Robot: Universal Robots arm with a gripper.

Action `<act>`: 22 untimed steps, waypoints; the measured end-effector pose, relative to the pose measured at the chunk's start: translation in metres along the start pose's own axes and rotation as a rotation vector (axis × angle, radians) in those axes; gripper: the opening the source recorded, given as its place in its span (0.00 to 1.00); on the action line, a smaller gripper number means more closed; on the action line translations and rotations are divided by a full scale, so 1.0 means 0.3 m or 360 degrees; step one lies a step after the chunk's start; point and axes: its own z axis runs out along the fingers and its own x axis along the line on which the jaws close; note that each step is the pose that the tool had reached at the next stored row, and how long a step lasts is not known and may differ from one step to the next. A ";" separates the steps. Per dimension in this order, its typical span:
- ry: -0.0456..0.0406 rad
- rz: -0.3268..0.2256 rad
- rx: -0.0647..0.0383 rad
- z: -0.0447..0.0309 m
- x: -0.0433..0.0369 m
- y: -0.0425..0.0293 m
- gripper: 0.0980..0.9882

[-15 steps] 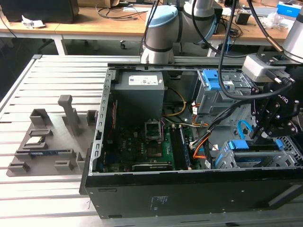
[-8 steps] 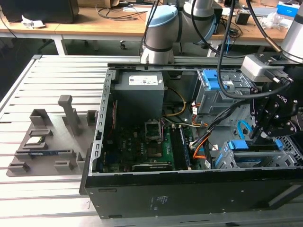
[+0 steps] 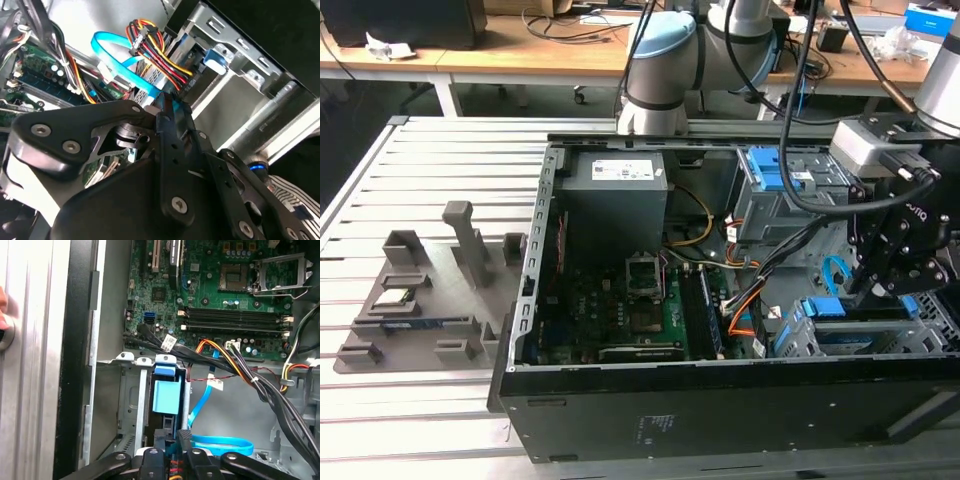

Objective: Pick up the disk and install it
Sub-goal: 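Insert the second disk wire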

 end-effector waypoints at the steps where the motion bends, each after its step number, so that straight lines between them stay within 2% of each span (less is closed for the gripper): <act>1: 0.0000 0.0000 0.0000 -0.029 -0.001 0.000 0.15; 3: 0.0000 0.0000 0.0000 -0.049 -0.007 0.000 0.13; 4: 0.0000 0.0000 0.0000 -0.073 -0.012 0.000 0.06; 5: 0.0000 0.0000 0.0000 -0.085 -0.013 0.000 0.01; 6: 0.0000 0.0000 0.0000 -0.098 -0.015 0.001 0.01; 8: 0.0000 0.0000 0.0000 -0.156 -0.018 0.001 0.01; 11: 0.0000 0.0000 0.0000 -0.202 -0.016 0.002 0.01; 22: 0.0000 0.0000 0.0000 -0.206 -0.016 0.002 0.01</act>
